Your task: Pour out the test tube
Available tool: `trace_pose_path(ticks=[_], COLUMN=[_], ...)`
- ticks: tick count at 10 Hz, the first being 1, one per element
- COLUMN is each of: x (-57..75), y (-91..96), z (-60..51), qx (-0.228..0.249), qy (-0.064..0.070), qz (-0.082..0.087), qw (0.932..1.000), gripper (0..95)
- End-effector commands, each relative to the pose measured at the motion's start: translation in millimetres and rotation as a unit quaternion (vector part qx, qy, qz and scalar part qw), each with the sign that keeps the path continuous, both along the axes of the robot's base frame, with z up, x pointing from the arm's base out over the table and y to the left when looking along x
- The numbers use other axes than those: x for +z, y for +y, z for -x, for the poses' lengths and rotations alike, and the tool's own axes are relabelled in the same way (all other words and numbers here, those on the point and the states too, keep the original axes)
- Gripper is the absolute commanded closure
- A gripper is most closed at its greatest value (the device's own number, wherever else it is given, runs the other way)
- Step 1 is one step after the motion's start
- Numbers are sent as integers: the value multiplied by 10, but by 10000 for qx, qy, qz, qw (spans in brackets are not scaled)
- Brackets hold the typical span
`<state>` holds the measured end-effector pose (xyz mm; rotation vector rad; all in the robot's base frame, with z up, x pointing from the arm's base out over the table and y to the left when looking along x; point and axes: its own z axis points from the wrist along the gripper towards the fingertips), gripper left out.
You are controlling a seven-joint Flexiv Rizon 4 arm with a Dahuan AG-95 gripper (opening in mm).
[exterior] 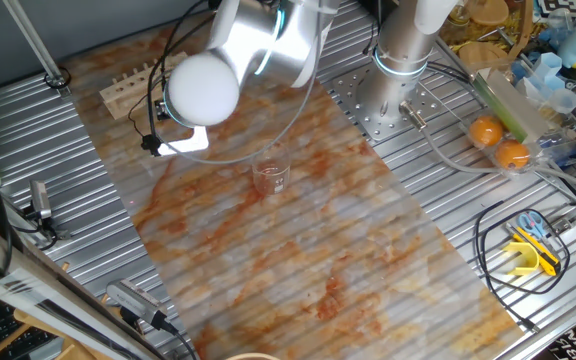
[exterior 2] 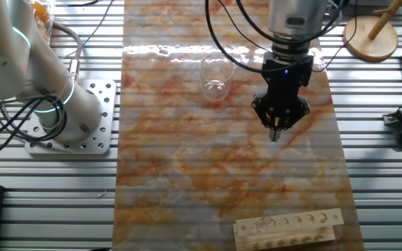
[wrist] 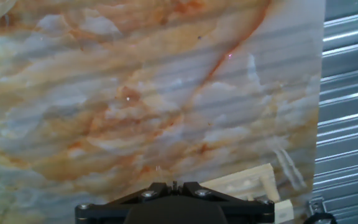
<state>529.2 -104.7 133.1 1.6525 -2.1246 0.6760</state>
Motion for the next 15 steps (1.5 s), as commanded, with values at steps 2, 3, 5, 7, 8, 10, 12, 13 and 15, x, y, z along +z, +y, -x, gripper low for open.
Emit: trace_pose_path(ticks=[2, 3, 5, 7, 8, 10, 12, 13, 15], x=[12, 12, 14, 71, 97, 95, 117, 167, 181], y=[-11, -11, -100, -391, -556, -771, -932, -979, -1004], z=[23, 23, 27, 99, 138, 167, 80, -73, -255], qx=[127, 153, 599, 981, 1038, 1199, 1342, 1510, 1577], qy=[303, 414, 722, 1015, 1066, 1210, 1309, 1505, 1679], qz=[-231, -169, -25, 167, 143, 294, 353, 430, 606], qw=[9992, 9989, 9956, 9898, 9888, 9849, 9816, 9761, 9712], gripper=[950, 950, 950, 950, 950, 950, 950, 950, 950])
